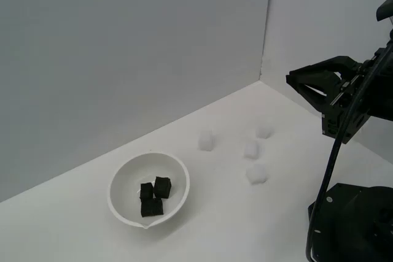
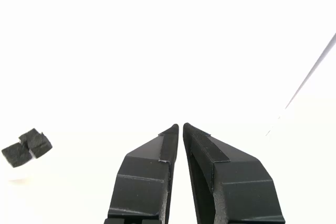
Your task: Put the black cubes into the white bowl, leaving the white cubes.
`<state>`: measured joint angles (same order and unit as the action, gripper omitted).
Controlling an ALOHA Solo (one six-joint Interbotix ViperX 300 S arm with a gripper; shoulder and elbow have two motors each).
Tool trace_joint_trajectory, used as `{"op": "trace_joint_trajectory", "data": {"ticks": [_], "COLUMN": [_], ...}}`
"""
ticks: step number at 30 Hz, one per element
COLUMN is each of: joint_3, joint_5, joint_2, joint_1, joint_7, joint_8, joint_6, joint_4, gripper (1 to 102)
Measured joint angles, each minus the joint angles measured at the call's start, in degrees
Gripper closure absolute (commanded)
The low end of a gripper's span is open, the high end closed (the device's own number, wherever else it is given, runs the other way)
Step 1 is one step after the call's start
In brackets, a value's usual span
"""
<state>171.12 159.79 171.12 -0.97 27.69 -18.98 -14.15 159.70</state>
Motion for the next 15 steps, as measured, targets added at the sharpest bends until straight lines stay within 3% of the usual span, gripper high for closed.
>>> {"op": "trace_joint_trajectory", "data": {"ticks": [15], "joint_3": [13.27], "joint_5": [0.88], "joint_2": [13.27], "joint_1": [0.88], "joint_7": [1.93], "joint_8": [0.0], "joint_6": [0.0], "joint_4": [0.88], "gripper": [100]}}
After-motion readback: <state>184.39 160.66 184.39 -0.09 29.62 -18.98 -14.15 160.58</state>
